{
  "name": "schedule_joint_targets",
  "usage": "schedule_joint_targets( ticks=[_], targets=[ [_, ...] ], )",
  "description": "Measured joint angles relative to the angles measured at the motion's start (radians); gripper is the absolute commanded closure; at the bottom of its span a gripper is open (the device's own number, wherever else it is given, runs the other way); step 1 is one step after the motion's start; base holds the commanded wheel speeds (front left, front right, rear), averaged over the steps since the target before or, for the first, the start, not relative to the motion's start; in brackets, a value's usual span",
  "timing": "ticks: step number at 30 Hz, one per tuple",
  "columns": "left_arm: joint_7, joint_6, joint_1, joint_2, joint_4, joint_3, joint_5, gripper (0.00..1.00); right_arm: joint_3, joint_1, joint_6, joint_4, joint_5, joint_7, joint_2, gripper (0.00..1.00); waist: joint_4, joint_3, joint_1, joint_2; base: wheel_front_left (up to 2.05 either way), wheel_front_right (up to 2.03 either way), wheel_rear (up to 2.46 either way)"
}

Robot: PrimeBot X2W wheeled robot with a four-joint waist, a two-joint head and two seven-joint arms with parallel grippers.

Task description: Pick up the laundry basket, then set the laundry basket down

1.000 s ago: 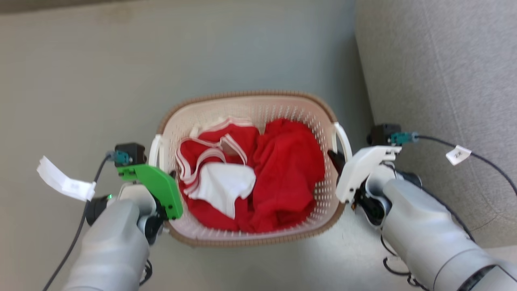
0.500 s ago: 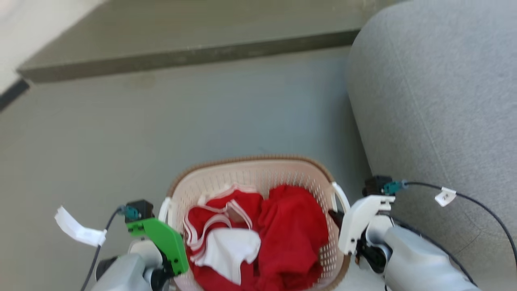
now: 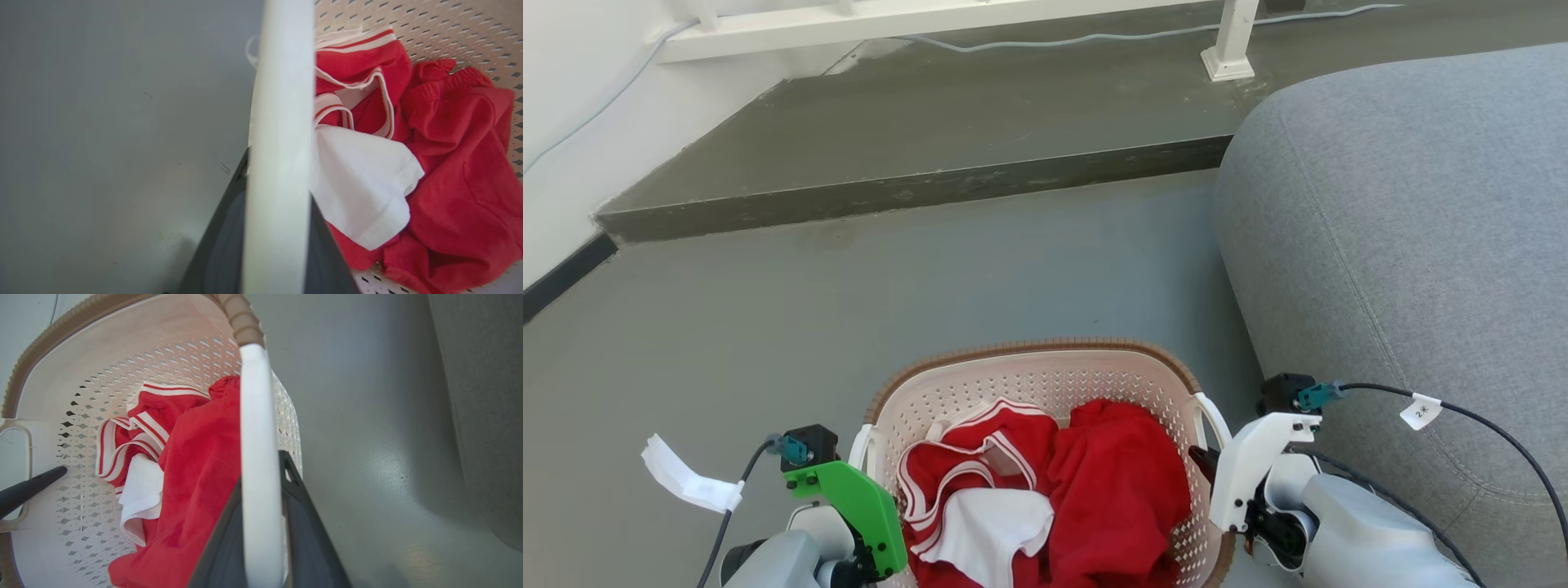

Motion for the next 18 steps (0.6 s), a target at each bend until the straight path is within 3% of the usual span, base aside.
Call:
schedule_joint_targets(
  ticks=[18],
  targets=[
    [-0.002, 0.001, 0.000, 0.001, 0.001, -0.023, -0.027, 1.00, 0.016, 0.000, 0.000, 0.008, 0.018, 0.001, 0.000, 1.00, 0.005, -0.001, 0.0001, 0.0000, 0.00, 0.00, 0.00]
  ],
)
